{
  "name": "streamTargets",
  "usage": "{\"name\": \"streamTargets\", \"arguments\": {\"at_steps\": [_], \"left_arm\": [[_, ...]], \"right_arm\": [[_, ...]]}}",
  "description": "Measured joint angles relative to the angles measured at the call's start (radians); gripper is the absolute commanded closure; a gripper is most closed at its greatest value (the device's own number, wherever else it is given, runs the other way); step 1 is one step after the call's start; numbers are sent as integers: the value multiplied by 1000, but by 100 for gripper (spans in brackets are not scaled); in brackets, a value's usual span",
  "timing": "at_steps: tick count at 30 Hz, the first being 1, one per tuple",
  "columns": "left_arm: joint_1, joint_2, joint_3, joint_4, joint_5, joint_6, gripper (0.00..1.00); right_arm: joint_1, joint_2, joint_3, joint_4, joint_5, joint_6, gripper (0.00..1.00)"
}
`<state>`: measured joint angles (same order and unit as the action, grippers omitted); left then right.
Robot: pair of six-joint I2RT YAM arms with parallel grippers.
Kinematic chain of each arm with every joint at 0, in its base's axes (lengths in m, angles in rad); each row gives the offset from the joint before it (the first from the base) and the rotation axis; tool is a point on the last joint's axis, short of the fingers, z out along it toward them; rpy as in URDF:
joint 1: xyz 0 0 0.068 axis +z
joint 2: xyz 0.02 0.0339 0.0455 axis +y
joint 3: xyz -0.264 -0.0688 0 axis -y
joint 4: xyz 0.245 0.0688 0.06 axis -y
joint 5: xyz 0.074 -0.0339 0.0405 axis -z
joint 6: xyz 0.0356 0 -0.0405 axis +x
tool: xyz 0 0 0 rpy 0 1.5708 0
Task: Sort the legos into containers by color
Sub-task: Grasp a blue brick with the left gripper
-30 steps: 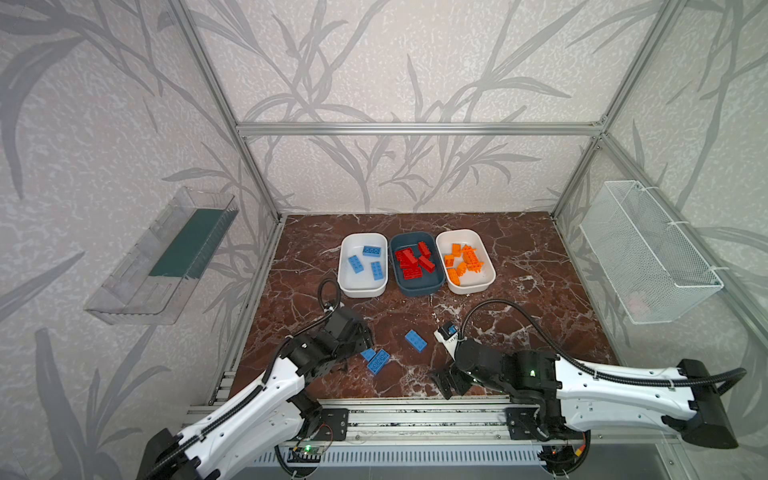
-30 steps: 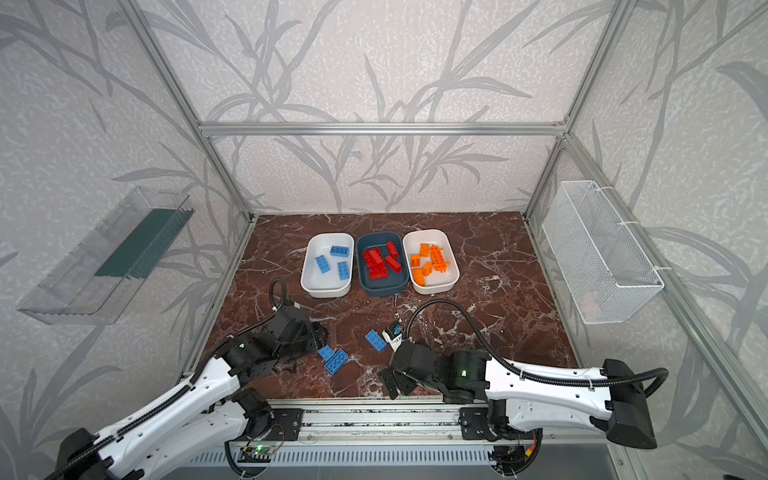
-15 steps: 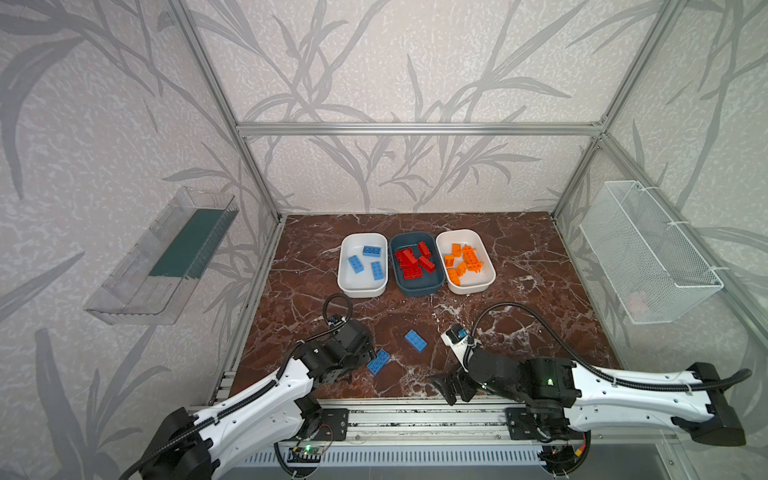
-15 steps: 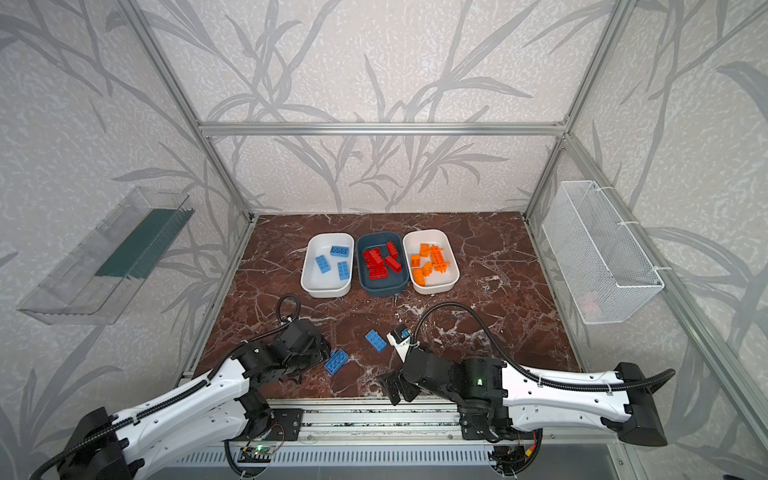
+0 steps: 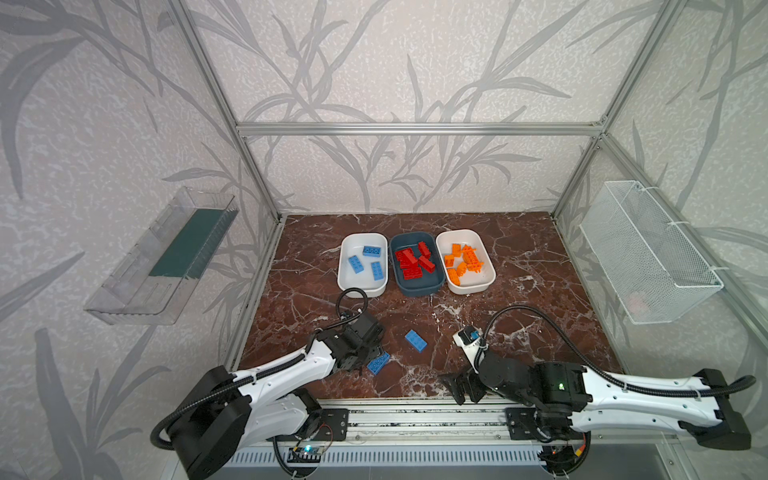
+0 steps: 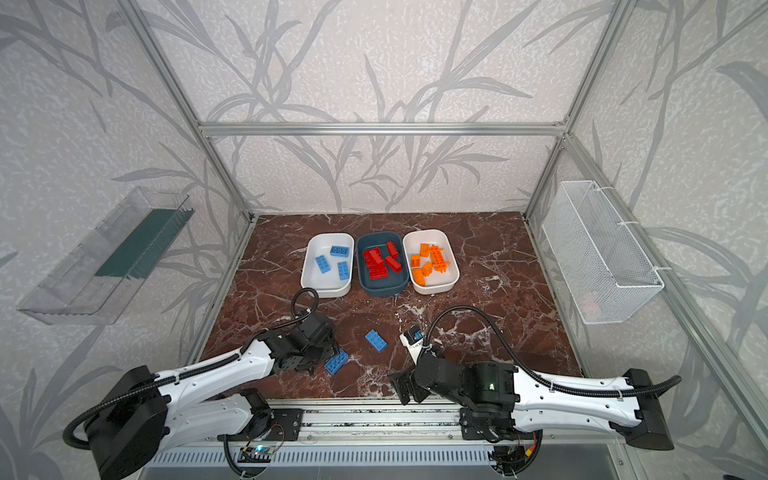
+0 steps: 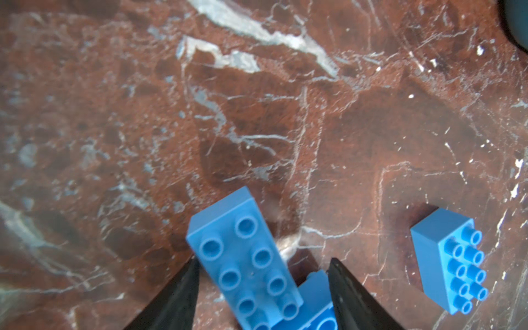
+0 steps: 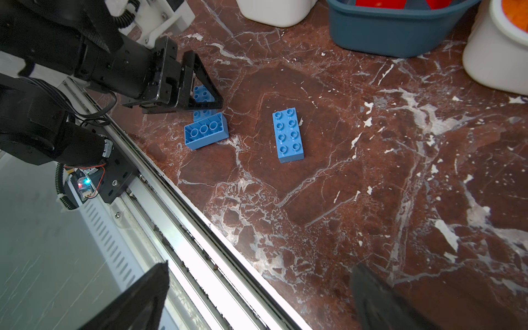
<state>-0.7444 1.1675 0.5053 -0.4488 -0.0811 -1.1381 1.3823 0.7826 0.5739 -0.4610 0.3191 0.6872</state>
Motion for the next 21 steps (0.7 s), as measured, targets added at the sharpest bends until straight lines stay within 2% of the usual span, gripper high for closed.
{"name": "streamTargets", "arguments": {"at_steps": [6, 12, 18, 21], "left_arm": [[-1, 68, 53, -7, -10, 23, 40], [-1, 90, 57, -37, -24, 43, 52], [-1, 137, 81, -52, -25, 67, 76], [-1, 177, 111, -55, -26, 73, 79]], "right_arm": [[0, -50, -26, -21, 26, 5, 1], [0, -113, -65, -42, 51, 9, 1], [0, -138, -72, -44, 68, 8, 1], [0, -138, -72, -47, 74, 4, 1]]}}
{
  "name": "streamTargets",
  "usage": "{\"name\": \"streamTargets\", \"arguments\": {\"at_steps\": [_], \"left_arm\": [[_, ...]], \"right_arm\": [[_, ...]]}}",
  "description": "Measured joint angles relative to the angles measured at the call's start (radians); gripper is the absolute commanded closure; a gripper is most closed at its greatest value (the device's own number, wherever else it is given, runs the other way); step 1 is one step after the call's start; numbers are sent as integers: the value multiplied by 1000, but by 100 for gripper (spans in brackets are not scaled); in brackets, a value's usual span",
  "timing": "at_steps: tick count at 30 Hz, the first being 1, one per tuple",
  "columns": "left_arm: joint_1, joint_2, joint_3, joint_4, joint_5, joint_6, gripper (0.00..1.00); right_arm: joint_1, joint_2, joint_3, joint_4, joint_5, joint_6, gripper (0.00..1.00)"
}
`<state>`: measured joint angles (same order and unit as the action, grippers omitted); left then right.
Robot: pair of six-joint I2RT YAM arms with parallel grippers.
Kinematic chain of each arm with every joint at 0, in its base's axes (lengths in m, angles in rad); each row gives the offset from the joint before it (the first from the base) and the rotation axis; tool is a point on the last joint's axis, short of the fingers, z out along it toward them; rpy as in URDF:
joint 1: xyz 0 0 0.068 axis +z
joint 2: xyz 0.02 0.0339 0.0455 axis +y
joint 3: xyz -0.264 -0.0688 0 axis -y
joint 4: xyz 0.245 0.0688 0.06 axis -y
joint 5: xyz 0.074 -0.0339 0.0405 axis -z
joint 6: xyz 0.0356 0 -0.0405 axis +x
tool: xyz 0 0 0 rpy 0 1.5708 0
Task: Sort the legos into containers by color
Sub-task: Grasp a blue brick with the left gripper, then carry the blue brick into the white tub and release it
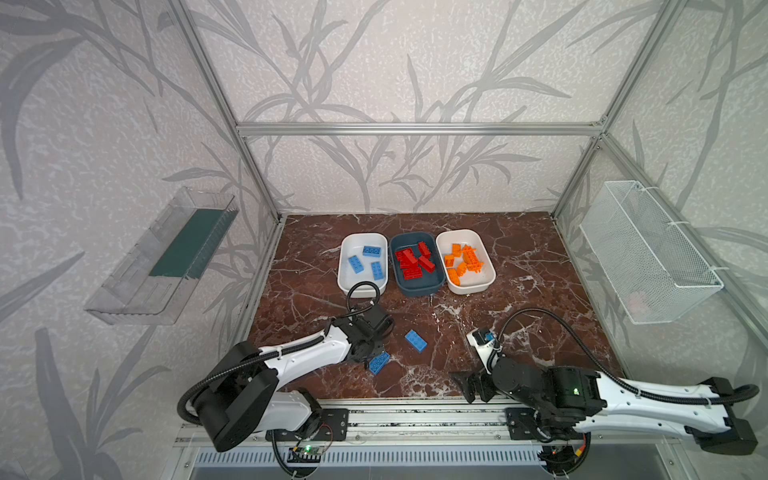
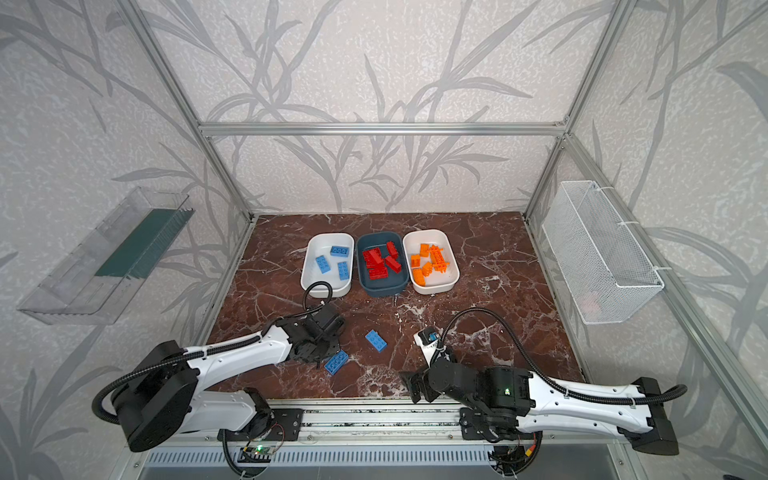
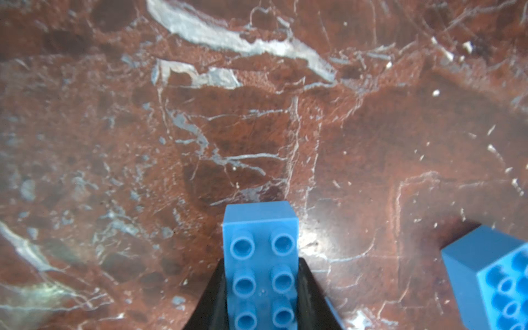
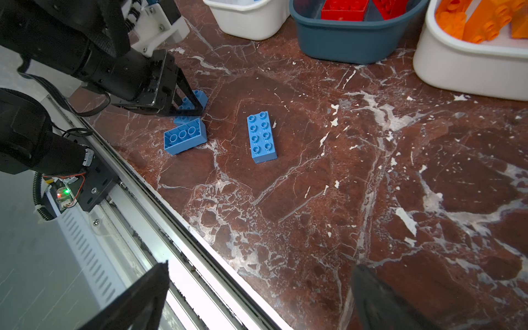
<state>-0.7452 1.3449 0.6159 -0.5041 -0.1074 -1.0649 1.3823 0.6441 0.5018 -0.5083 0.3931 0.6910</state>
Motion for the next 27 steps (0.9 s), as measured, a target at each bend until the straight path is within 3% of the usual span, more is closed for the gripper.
{"name": "streamTargets", "arguments": {"at_steps": [6, 15, 22, 27], "left_arm": [[0, 43, 64, -61, -26, 23, 86], [28, -1, 320, -241, -217, 105, 84], [246, 42, 452, -227, -229, 205, 84], [338, 211, 598, -209, -211, 264, 84]], "right_arm": [[0, -34, -2, -10, 0, -3, 1], [0, -93, -15, -40, 21, -10, 1], [-7, -80, -15, -51, 50, -32, 1], [-80, -43, -11, -48, 31, -77, 1]]}}
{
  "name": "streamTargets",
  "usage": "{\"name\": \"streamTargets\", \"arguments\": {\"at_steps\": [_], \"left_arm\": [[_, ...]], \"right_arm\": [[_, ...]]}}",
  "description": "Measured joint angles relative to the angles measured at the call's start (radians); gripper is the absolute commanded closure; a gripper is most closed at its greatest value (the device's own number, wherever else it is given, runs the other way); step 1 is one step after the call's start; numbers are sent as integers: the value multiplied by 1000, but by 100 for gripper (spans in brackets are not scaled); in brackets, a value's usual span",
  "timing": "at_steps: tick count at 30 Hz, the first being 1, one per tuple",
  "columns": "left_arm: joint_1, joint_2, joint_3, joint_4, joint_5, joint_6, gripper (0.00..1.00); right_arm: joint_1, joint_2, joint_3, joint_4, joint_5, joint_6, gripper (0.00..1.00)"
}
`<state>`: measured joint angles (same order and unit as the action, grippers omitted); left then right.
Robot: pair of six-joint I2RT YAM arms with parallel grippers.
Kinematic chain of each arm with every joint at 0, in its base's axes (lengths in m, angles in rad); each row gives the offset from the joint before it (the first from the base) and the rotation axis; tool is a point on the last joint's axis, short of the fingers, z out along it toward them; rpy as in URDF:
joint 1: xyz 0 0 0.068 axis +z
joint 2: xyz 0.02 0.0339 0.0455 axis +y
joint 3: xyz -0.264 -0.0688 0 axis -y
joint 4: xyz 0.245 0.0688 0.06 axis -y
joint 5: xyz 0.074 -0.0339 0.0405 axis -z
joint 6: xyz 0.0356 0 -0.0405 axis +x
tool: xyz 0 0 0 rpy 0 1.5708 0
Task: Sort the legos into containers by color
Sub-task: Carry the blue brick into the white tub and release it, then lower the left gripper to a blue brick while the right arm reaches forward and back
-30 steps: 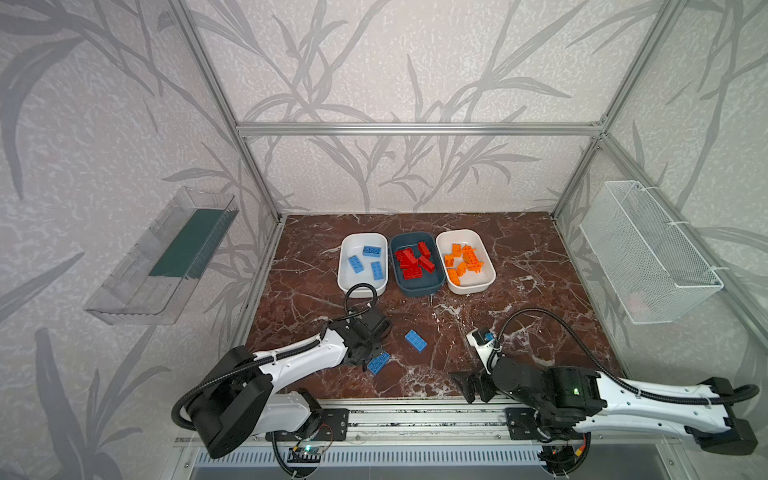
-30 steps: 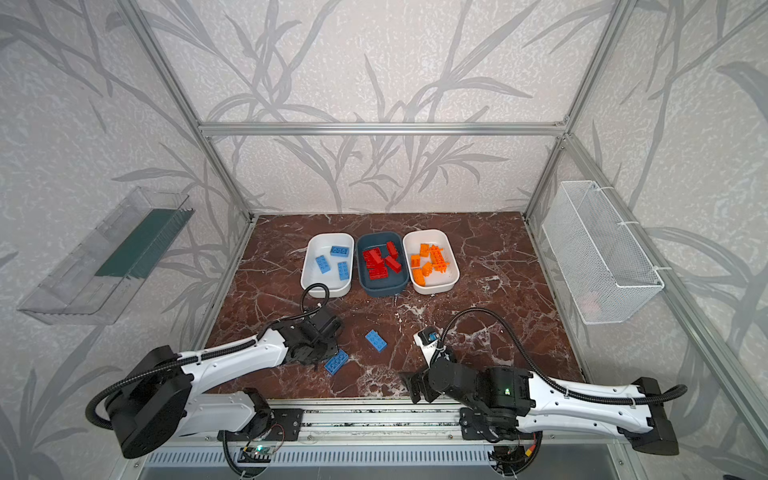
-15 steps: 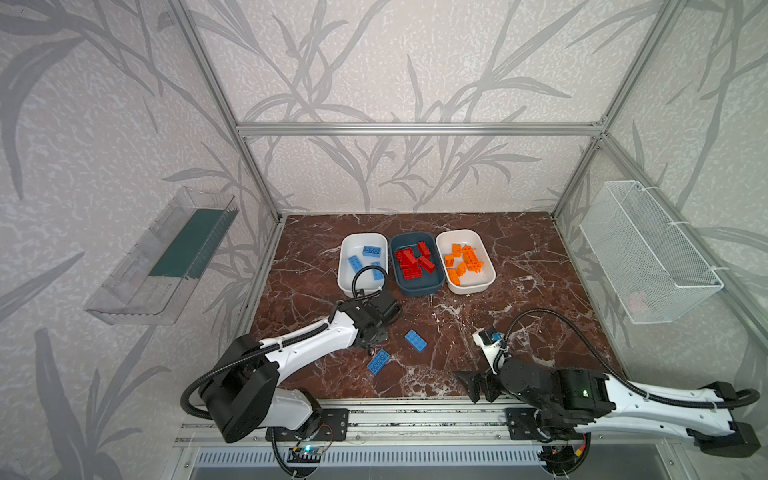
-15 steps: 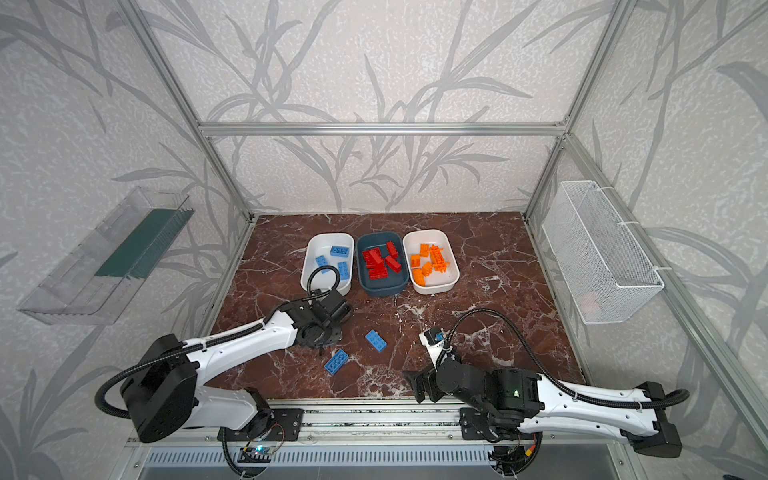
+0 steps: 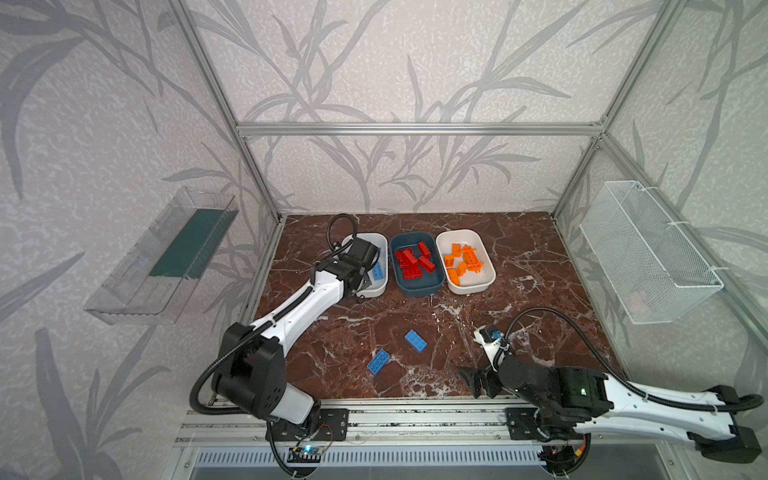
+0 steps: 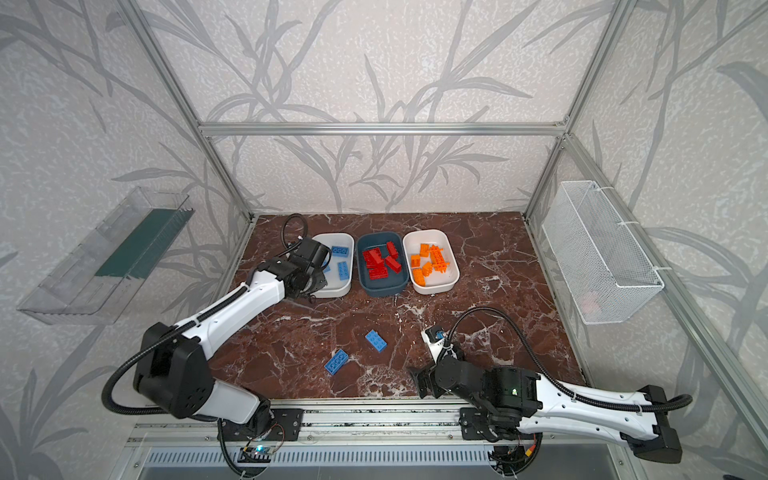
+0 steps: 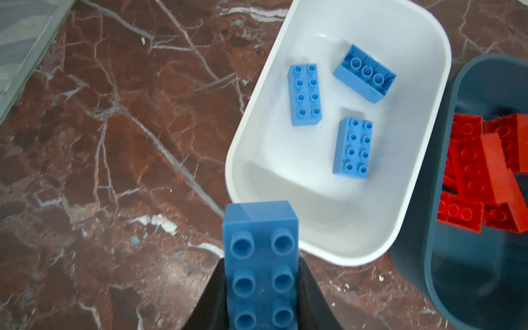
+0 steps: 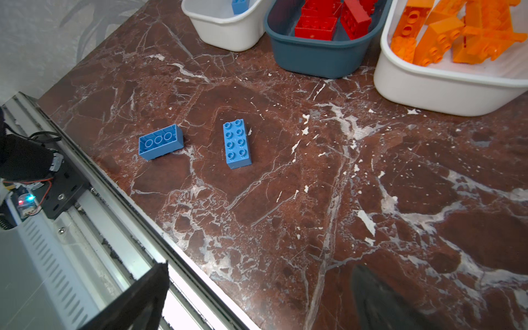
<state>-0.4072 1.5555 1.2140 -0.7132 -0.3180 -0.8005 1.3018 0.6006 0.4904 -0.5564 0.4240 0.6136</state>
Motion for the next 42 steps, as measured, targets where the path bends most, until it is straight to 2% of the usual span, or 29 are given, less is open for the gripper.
{"name": "streamTargets", "arguments": {"at_steps": [8, 10, 11, 14, 15, 18, 25, 29, 34, 37, 42], "left_arm": [[76, 330, 313, 2, 100, 72, 83], [91, 395, 373, -1, 123, 83, 80], [98, 425, 400, -5, 136, 88, 77], [116, 492, 461, -15, 169, 111, 48], [118, 509, 476, -17, 176, 117, 42], [128, 540, 512, -27, 187, 126, 35], [130, 546, 541, -35, 192, 140, 33], [125, 486, 449, -7, 203, 137, 34], [80, 253, 179, 39, 215, 123, 34], [-6, 102, 31, 66, 206, 111, 33], [-235, -57, -168, 96, 185, 88, 33]], "right_arm": [[-211, 116, 56, 69, -151, -93, 1], [-262, 164, 80, 100, -198, -115, 1], [-291, 198, 93, 116, -226, -128, 1], [-345, 288, 138, 156, -283, -160, 1], [-357, 318, 156, 169, -300, -171, 1], [-376, 402, 211, 200, -342, -200, 1], [-387, 528, 308, 248, -418, -240, 1], [-387, 538, 329, 248, -442, -246, 1], [-387, 519, 345, 219, -447, -249, 1], [-386, 481, 346, 180, -436, -249, 1], [-371, 401, 346, 121, -422, -233, 1]]}}
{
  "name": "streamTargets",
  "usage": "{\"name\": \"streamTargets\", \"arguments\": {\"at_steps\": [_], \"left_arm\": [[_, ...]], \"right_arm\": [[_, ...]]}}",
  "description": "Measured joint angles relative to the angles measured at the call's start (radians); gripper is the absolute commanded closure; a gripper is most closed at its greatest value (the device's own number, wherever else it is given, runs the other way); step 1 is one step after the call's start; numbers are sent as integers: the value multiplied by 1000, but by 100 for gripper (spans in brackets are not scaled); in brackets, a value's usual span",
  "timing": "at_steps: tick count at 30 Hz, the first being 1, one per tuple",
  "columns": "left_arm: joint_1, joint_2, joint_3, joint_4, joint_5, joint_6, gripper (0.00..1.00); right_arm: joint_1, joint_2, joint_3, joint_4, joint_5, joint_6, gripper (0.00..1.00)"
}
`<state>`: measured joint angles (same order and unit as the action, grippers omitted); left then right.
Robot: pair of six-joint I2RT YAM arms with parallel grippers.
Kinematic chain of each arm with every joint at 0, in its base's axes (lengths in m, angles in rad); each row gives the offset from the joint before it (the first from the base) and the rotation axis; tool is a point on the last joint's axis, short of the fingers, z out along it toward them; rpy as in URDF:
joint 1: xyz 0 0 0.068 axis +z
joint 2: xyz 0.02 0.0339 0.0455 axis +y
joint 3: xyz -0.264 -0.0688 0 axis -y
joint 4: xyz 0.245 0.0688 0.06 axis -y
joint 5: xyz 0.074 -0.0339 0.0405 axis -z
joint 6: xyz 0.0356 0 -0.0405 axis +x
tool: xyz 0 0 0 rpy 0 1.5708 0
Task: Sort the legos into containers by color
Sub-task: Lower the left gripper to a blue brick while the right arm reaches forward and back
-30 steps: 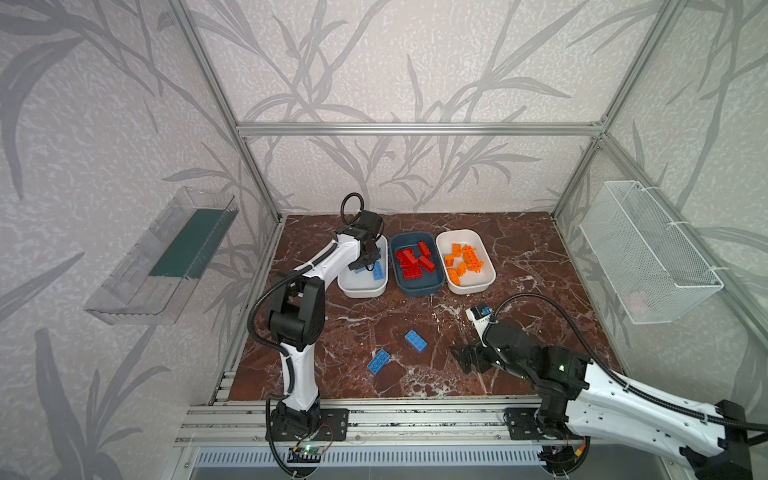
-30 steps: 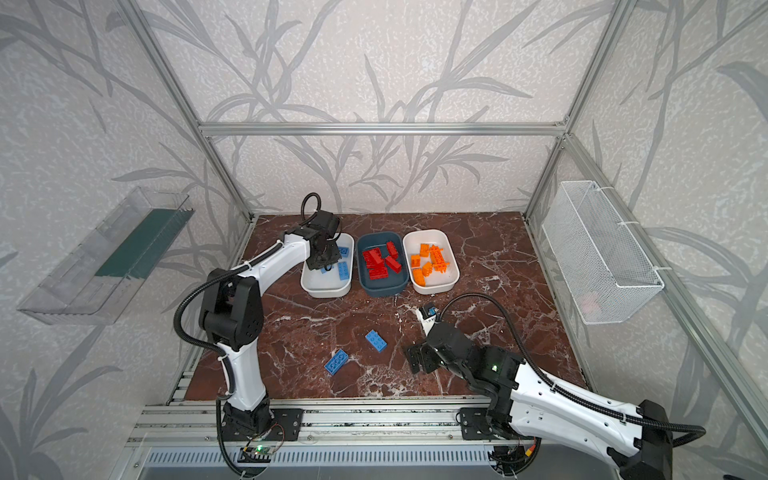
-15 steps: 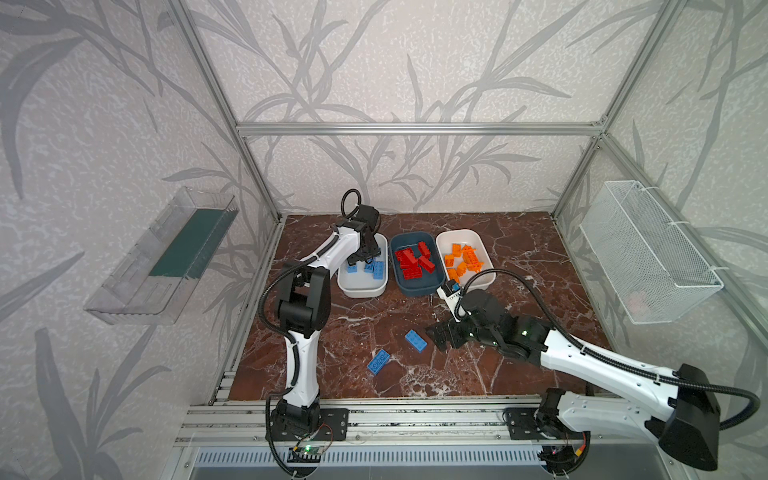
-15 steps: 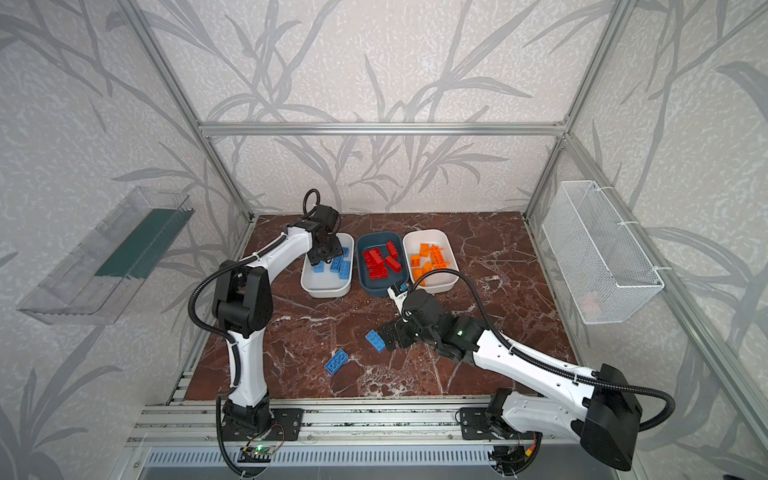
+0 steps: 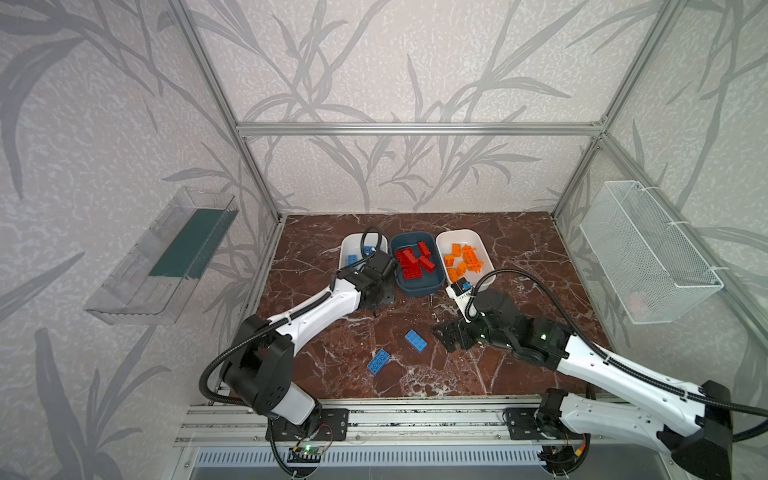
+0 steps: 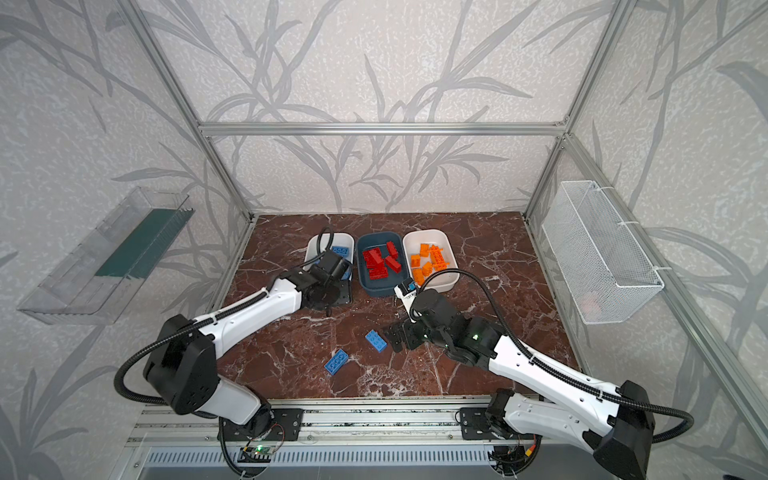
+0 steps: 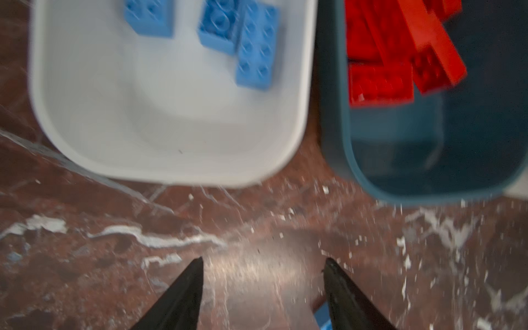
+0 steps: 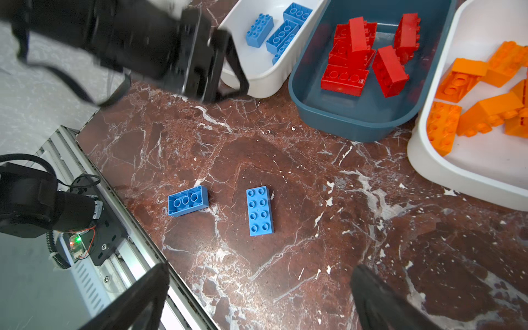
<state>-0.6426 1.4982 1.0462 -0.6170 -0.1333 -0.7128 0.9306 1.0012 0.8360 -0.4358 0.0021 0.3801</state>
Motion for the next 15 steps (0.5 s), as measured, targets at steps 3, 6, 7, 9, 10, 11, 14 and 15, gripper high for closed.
{"name": "streamTargets", "arguments": {"at_steps": [3, 6, 7, 9, 10, 11, 14, 15], "left_arm": [[-114, -54, -95, -8, -26, -18, 34], [-192, -119, -174, -25, -59, -40, 33], [-212, -141, -193, -33, -68, -46, 33], [-249, -194, -230, -45, -84, -57, 33], [-259, -217, -247, -46, -86, -61, 33], [-266, -240, -264, -46, -85, -66, 33], [-281, -283, -315, -40, -78, -69, 32], [-286, -288, -332, -38, -72, -70, 32]], "right_arm": [[42, -38, 0, -35, 26, 21, 1], [114, -64, -2, -76, 63, 48, 1], [137, -71, -3, -89, 73, 57, 1], [185, -86, -8, -109, 99, 81, 1], [204, -94, -11, -119, 111, 92, 1], [225, -101, -15, -126, 125, 103, 1], [273, -114, -20, -150, 167, 136, 1], [289, -116, -20, -155, 183, 147, 1]]}}
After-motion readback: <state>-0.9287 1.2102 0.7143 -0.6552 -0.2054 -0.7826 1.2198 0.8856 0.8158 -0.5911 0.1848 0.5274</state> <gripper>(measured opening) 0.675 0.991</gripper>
